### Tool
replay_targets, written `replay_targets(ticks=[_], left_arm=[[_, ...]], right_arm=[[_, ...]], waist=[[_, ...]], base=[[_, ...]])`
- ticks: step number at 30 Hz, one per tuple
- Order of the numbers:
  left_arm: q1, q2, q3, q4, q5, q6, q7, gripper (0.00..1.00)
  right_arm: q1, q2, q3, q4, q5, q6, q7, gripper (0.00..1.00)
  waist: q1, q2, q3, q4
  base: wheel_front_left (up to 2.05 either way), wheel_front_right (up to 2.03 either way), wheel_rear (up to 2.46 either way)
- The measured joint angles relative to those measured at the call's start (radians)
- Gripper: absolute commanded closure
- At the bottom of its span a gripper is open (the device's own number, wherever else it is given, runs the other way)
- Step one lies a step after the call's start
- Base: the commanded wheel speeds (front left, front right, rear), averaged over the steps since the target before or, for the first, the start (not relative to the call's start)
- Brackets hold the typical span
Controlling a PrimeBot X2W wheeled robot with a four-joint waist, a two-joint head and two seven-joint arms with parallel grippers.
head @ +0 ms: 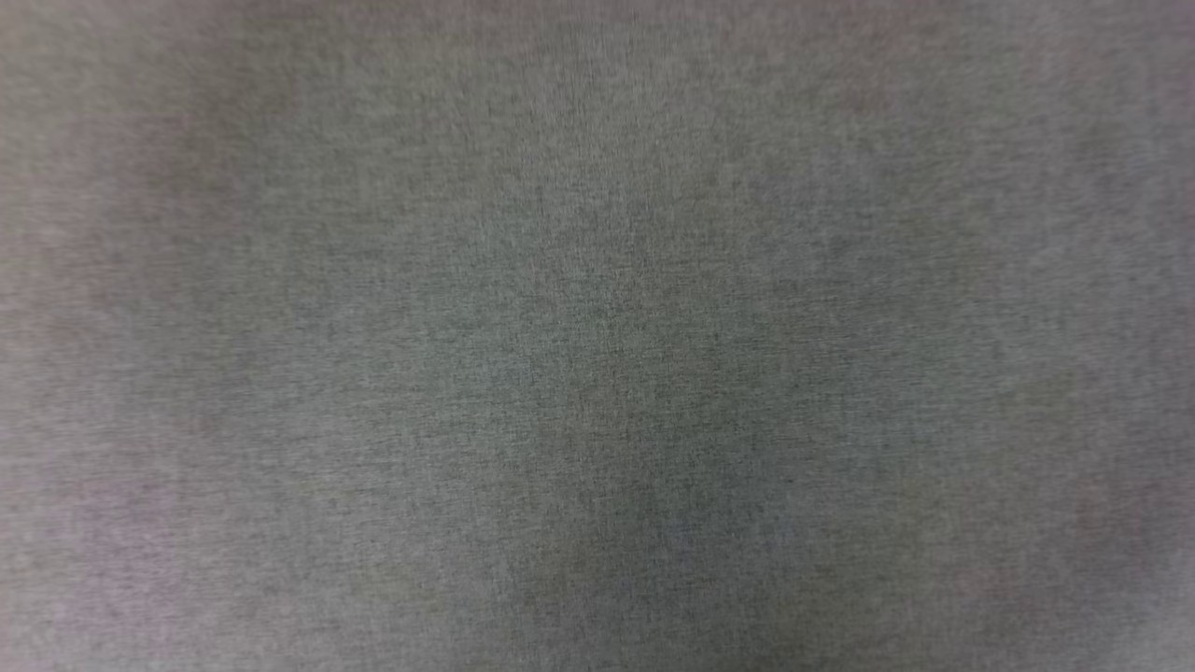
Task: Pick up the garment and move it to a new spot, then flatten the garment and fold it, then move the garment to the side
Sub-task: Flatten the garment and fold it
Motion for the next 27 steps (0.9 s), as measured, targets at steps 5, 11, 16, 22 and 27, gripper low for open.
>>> replay_targets(ticks=[5, 11, 16, 22, 27], left_arm=[[0.000, -0.009, -0.006, 0.058, -0.012, -0.016, -0.027, 1.00], [0.048, -0.031, -0.014, 0.124, -0.044, -0.046, -0.064, 1.00], [0.144, -0.051, -0.005, 0.155, -0.091, -0.063, -0.089, 1.00], [0.398, -0.062, 0.016, 0.128, -0.157, -0.073, -0.098, 1.00], [0.724, -0.057, 0.062, 0.009, -0.188, -0.060, -0.098, 1.00]], right_arm=[[-0.014, 0.014, 0.068, 0.061, 0.047, 0.000, -0.029, 1.00], [-0.015, 0.016, 0.143, 0.119, 0.122, 0.000, -0.035, 1.00], [0.052, 0.004, 0.212, 0.136, 0.184, 0.000, -0.040, 1.00], [0.282, -0.046, 0.314, 0.089, 0.258, 0.000, -0.066, 1.00], [0.547, -0.090, 0.367, 0.005, 0.324, 0.000, -0.077, 1.00]], waist=[[0.0000, 0.0000, 0.059, 0.000], [0.0000, 0.0000, 0.087, 0.014], [-0.0001, 0.0000, 0.051, 0.026], [-0.0002, 0.0000, -0.054, 0.038], [-0.0003, 0.0001, -0.167, 0.051]], base=[[0.00, 0.00, 0.00], [0.00, 0.00, 0.00], [0.00, 0.00, 0.00], [0.00, 0.00, 0.00], [0.00, 0.00, 0.00]])
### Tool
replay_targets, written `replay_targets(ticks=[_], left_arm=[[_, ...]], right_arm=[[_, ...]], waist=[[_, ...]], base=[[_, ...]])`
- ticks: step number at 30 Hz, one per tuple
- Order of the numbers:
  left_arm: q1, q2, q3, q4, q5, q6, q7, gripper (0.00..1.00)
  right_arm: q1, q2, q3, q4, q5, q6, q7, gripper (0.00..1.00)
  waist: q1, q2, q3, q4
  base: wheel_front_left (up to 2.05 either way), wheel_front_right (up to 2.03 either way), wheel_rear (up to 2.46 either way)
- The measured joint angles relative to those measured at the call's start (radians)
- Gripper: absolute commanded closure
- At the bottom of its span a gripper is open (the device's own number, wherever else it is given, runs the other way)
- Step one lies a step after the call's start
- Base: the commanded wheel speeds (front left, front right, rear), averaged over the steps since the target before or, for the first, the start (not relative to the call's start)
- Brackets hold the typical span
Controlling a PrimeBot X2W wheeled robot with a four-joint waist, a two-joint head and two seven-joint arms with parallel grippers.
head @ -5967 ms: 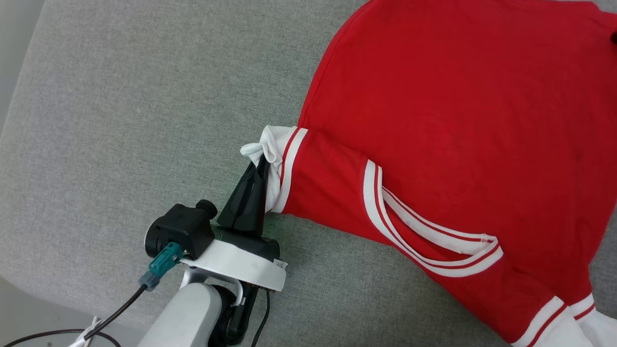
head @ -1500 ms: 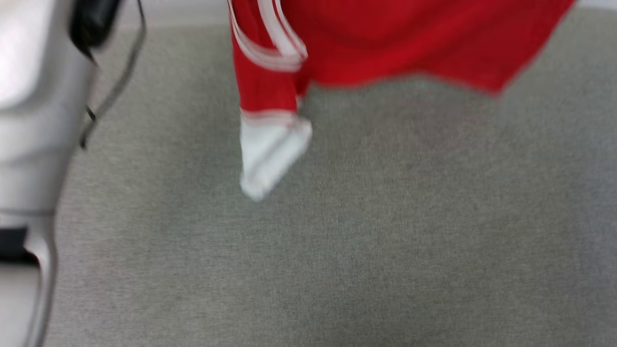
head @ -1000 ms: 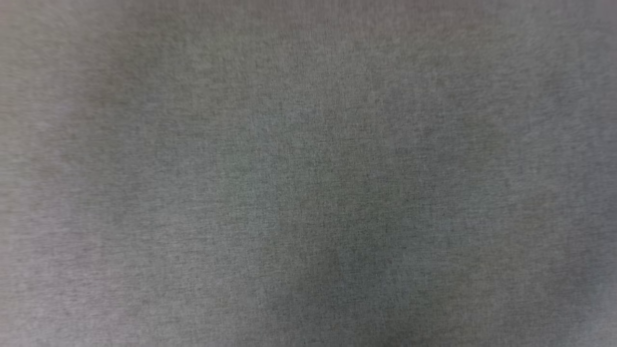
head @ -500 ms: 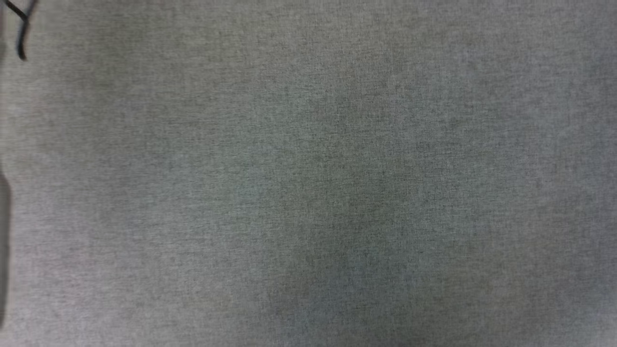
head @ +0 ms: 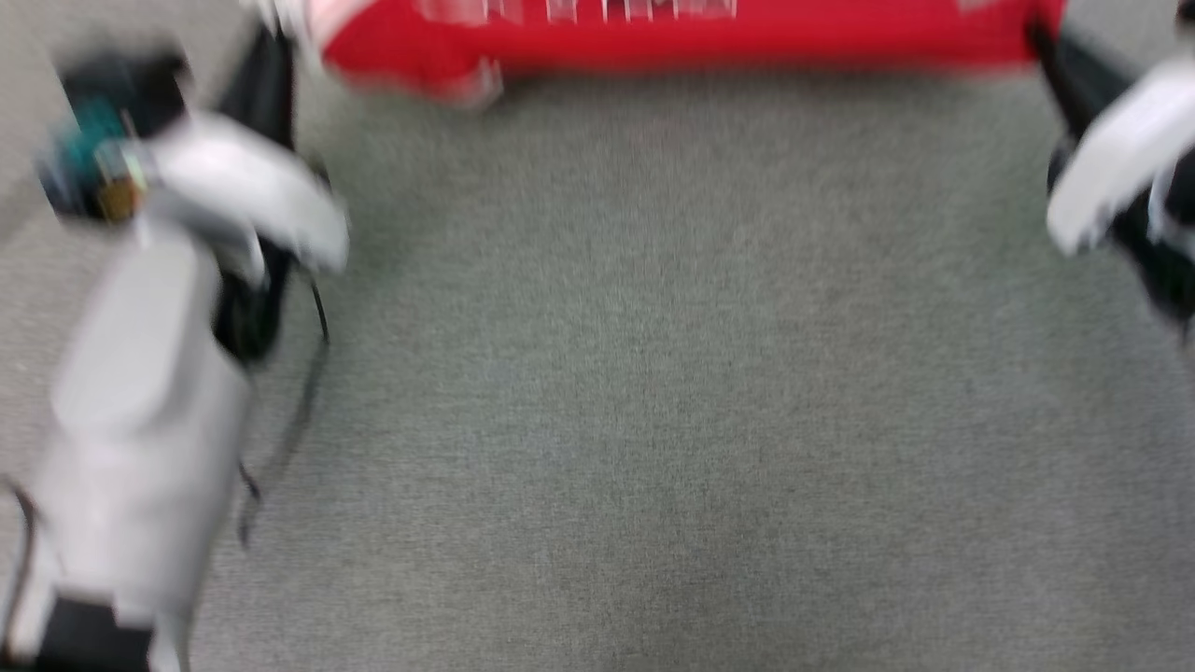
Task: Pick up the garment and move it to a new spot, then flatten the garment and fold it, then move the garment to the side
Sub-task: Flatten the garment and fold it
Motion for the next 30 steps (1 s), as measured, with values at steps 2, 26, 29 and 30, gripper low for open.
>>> replay_targets(ticks=[2, 26, 29, 30], left_arm=[[0.130, 0.000, 0.012, -0.060, 0.000, 0.016, 0.000, 1.00], [1.114, 0.153, 0.047, -0.829, -0.126, 0.294, 0.268, 1.00], [1.106, 0.161, 0.039, -0.857, -0.133, 0.291, 0.303, 1.00], [1.095, 0.164, 0.036, -0.857, -0.133, 0.289, 0.311, 1.00]], right_arm=[[0.099, -0.022, -0.002, -0.030, 0.016, 0.000, -0.006, 1.00], [1.193, 0.194, -0.578, -0.674, -0.174, 0.000, 0.331, 1.00], [1.197, 0.240, -0.605, -0.757, -0.231, 0.000, 0.406, 1.00], [1.191, 0.248, -0.605, -0.772, -0.250, 0.000, 0.422, 1.00]], waist=[[0.0000, 0.0000, -0.046, 0.005], [-0.0003, 0.0000, -0.364, 0.001], [-0.0002, 0.0000, -0.357, -0.004], [-0.0002, 0.0000, -0.353, -0.006]], base=[[0.00, 0.00, 0.00], [0.00, 0.00, 0.00], [0.00, 0.00, 0.00], [0.00, 0.00, 0.00]])
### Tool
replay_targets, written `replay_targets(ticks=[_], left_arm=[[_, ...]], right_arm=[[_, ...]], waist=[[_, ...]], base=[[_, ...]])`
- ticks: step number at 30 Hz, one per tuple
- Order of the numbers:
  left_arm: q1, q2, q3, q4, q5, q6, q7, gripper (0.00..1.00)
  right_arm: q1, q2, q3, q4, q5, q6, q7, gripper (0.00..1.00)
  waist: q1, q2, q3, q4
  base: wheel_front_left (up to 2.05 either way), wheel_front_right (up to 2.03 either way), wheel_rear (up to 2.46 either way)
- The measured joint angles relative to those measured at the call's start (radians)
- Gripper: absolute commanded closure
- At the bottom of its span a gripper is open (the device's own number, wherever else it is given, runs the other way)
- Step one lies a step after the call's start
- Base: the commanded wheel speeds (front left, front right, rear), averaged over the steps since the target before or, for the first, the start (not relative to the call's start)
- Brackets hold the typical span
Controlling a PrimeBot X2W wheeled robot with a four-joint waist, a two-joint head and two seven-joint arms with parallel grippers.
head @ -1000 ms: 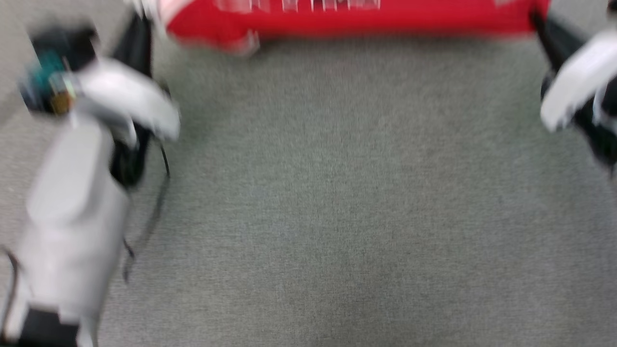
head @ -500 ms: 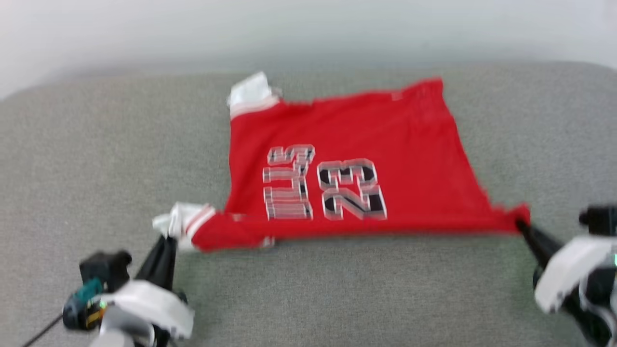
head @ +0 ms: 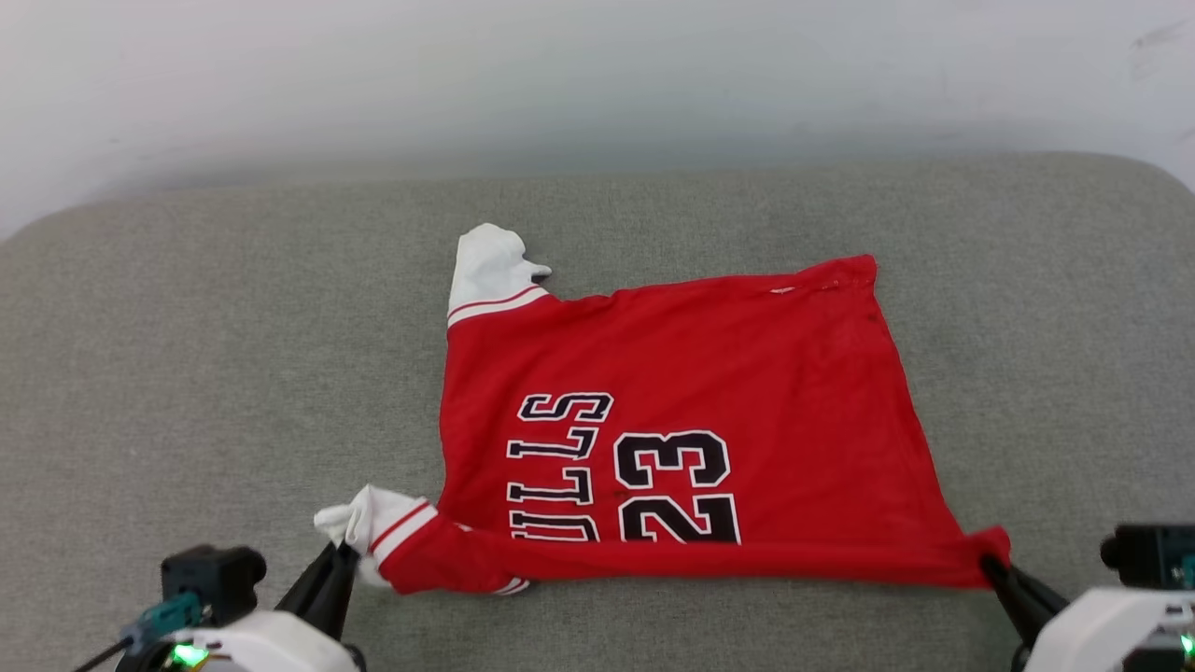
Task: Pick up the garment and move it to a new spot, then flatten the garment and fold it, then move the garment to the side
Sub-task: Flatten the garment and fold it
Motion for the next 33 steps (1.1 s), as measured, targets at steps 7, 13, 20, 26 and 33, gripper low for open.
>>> replay_targets(ticks=[7, 13, 20, 26, 33], left_arm=[[-0.157, -0.011, -0.024, 0.052, 0.012, -0.045, 0.019, 1.00], [-0.271, -0.034, -0.030, 0.109, 0.028, -0.072, -0.006, 1.00], [-0.348, -0.091, -0.047, 0.239, 0.003, -0.109, -0.023, 1.00], [-0.370, -0.143, -0.067, 0.360, -0.044, -0.156, -0.020, 0.00], [-0.371, -0.160, -0.050, 0.429, -0.070, -0.165, -0.055, 0.00]], right_arm=[[-0.176, -0.007, 0.040, 0.017, -0.053, 0.000, 0.042, 1.00], [-0.333, -0.062, 0.077, 0.116, -0.042, 0.000, 0.020, 1.00], [-0.448, -0.082, 0.118, 0.273, -0.019, 0.000, -0.045, 1.00], [-0.479, -0.077, 0.182, 0.392, -0.007, 0.000, -0.132, 0.00], [-0.444, -0.098, 0.189, 0.415, -0.032, 0.000, -0.342, 0.00]], waist=[[0.0003, 0.0000, 0.058, -0.003], [0.0004, 0.0000, 0.122, 0.009], [0.0004, 0.0000, 0.195, 0.035], [0.0005, 0.0000, 0.206, 0.050], [0.0004, 0.0000, 0.144, 0.059]], base=[[0.00, 0.00, 0.00], [0.00, 0.00, 0.00], [0.00, 0.00, 0.00], [0.00, 0.00, 0.00], [0.00, 0.00, 0.00]])
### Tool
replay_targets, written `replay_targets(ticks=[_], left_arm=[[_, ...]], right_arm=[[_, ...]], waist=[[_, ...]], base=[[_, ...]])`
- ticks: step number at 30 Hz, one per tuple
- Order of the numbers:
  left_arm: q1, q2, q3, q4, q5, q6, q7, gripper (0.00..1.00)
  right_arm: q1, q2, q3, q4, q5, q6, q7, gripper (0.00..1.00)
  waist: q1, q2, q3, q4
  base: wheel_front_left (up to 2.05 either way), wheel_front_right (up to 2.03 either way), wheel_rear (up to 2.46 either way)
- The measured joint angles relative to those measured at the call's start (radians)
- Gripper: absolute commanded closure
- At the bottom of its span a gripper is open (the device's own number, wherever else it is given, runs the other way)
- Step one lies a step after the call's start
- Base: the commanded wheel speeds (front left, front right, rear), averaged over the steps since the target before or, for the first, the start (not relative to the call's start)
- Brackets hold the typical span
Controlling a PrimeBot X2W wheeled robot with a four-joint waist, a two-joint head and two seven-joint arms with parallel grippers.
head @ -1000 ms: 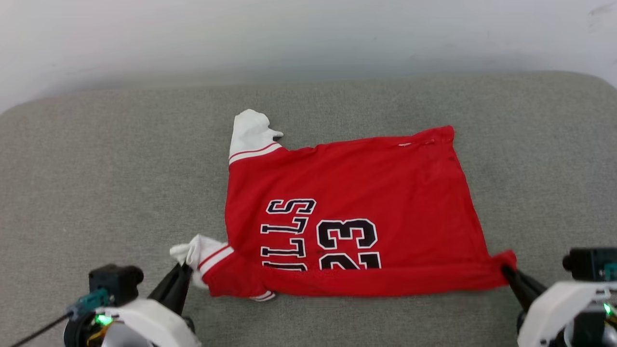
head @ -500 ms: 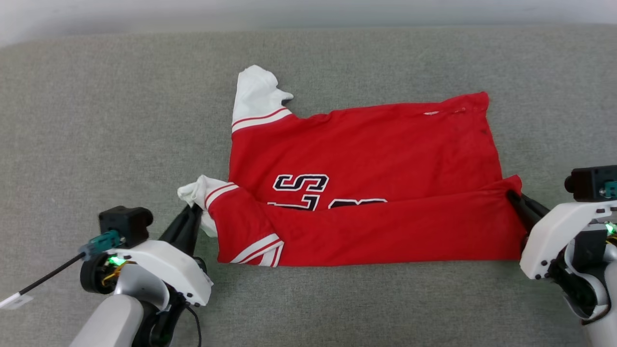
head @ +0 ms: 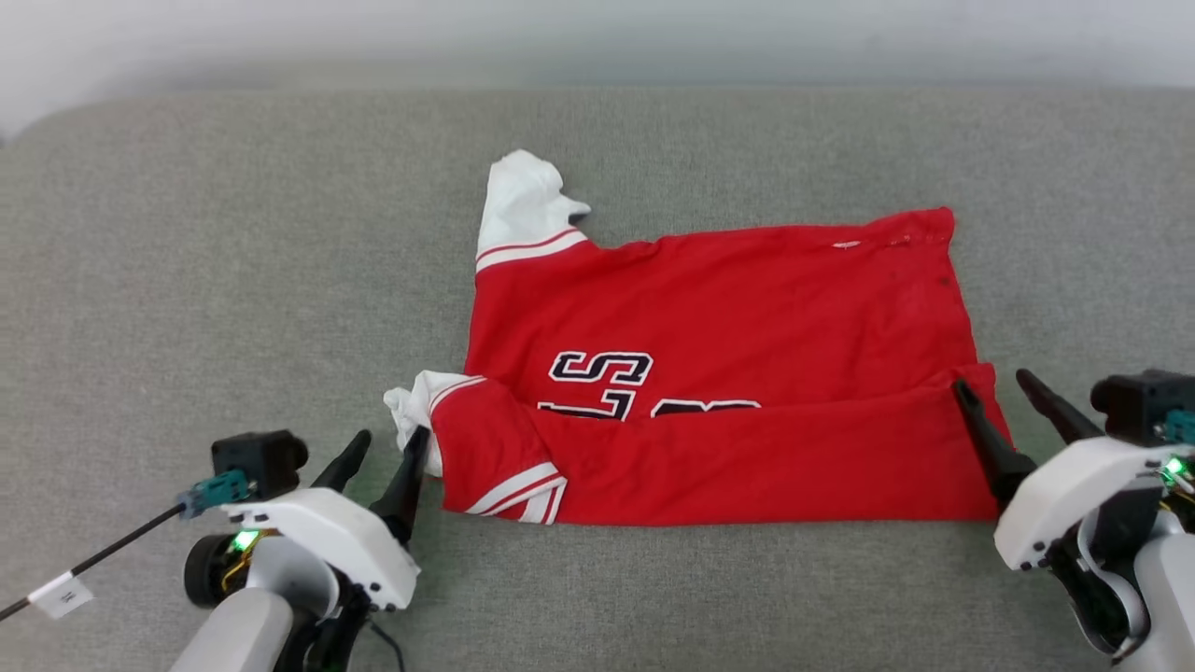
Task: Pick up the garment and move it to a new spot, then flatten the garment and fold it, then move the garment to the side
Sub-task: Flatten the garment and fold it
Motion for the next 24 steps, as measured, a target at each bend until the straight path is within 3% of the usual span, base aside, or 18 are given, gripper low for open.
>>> replay_targets(ticks=[4, 10, 17, 24], left_arm=[[0.032, 0.029, 0.017, -0.003, -0.003, 0.023, 0.007, 0.00], [0.083, 0.095, 0.039, -0.071, -0.027, 0.061, 0.084, 0.00], [0.090, 0.160, 0.004, -0.253, -0.056, 0.087, 0.284, 0.00], [0.054, 0.205, -0.044, -0.325, -0.100, 0.127, 0.518, 0.00]], right_arm=[[0.053, 0.002, -0.033, -0.040, -0.052, 0.000, -0.118, 0.00], [0.141, 0.056, -0.096, -0.146, -0.104, 0.000, -0.174, 0.00], [0.249, 0.123, -0.155, -0.277, -0.159, 0.000, -0.148, 0.00], [0.282, 0.172, -0.163, -0.384, -0.179, 0.000, -0.115, 0.00]], waist=[[0.0000, 0.0000, -0.052, -0.001], [-0.0001, 0.0000, -0.125, -0.012], [-0.0002, 0.0000, -0.176, -0.033], [-0.0002, 0.0000, -0.159, -0.074]], base=[[0.00, 0.00, 0.00], [0.00, 0.00, 0.00], [0.00, 0.00, 0.00], [0.00, 0.00, 0.00]])
